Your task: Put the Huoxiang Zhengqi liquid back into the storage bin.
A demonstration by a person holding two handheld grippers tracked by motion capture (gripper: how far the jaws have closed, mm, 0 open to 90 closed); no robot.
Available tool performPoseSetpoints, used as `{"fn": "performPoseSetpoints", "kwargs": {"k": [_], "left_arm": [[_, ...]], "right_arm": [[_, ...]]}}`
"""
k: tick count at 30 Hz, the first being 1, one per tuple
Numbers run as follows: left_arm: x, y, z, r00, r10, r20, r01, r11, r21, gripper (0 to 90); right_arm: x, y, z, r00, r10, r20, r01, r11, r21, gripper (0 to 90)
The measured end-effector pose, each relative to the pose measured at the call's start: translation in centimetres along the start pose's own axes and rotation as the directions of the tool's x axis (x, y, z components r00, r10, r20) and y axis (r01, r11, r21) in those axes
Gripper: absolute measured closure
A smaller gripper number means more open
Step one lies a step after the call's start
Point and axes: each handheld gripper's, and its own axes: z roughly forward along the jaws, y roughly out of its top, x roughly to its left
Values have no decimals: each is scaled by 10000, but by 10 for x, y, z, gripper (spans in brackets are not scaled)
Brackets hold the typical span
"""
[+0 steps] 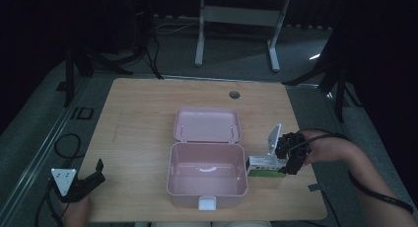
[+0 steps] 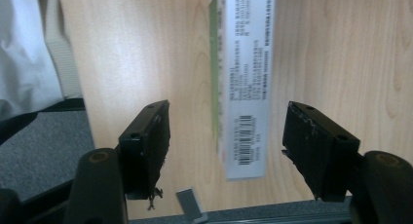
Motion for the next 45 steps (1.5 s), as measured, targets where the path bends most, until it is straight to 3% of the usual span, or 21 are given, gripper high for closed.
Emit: {"fn": "performPoseSetpoints", "kwargs": {"k": [6, 13, 19, 29, 45], "left_arm": [[0, 0, 0, 10000, 17, -7, -17, 10000, 26, 21], [-1, 0, 0, 10000, 40, -17, -40, 10000, 27, 21], [-1, 0, 0, 10000, 55, -12, -55, 10000, 33, 21], [-1, 0, 1, 9999, 100, -28, -100, 9999, 56, 21], [-1, 0, 1, 9999, 110, -27, -110, 9999, 62, 21]], "right_arm": [[-9, 4, 7, 9998, -168, 140, 168, 9999, 21, 384], [-16, 7, 24, 9995, -305, -124, 309, 9988, 374, 430], [-21, 7, 35, 9992, -138, -367, 156, 9988, 474, 481], [-22, 8, 55, 9965, -29, -841, 86, 9977, 675, 514], [-23, 15, 73, 9958, -31, -918, 111, 9961, 872, 582]]}}
